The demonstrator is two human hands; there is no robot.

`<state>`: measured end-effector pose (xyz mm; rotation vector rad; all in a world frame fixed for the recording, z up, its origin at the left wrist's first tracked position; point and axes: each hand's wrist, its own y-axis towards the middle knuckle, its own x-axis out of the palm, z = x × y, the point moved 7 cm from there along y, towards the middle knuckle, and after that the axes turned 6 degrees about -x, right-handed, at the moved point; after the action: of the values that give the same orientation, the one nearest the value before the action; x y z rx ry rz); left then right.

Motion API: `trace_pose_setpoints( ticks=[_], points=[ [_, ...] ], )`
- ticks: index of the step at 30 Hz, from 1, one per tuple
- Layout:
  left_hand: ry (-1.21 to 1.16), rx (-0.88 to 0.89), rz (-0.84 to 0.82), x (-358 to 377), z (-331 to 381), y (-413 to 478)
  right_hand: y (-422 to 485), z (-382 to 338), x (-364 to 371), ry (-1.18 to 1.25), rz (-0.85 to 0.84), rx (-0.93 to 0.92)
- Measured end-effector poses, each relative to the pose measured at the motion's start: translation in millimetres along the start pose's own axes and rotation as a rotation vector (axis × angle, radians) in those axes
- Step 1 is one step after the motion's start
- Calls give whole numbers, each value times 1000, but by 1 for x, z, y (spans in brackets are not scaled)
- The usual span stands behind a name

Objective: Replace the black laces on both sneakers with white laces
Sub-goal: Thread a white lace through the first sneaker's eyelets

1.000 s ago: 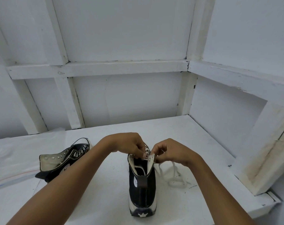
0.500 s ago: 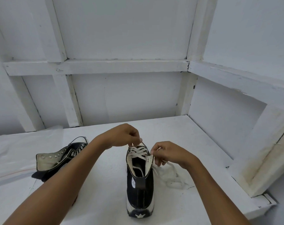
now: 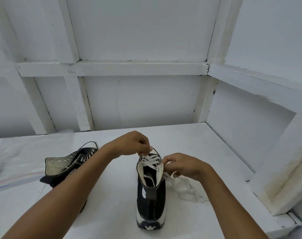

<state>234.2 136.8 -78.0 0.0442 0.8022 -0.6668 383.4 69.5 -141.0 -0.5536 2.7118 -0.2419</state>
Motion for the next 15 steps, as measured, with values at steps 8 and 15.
trace_pose_setpoints(
  ticks=[8, 15],
  points=[
    [11, -17, 10, 2, 8, -1, 4, 10, 7, -34, -90, 149],
    [0, -42, 51, 0, 9, -7, 3, 6, 0, 59, -18, 84]
  ],
)
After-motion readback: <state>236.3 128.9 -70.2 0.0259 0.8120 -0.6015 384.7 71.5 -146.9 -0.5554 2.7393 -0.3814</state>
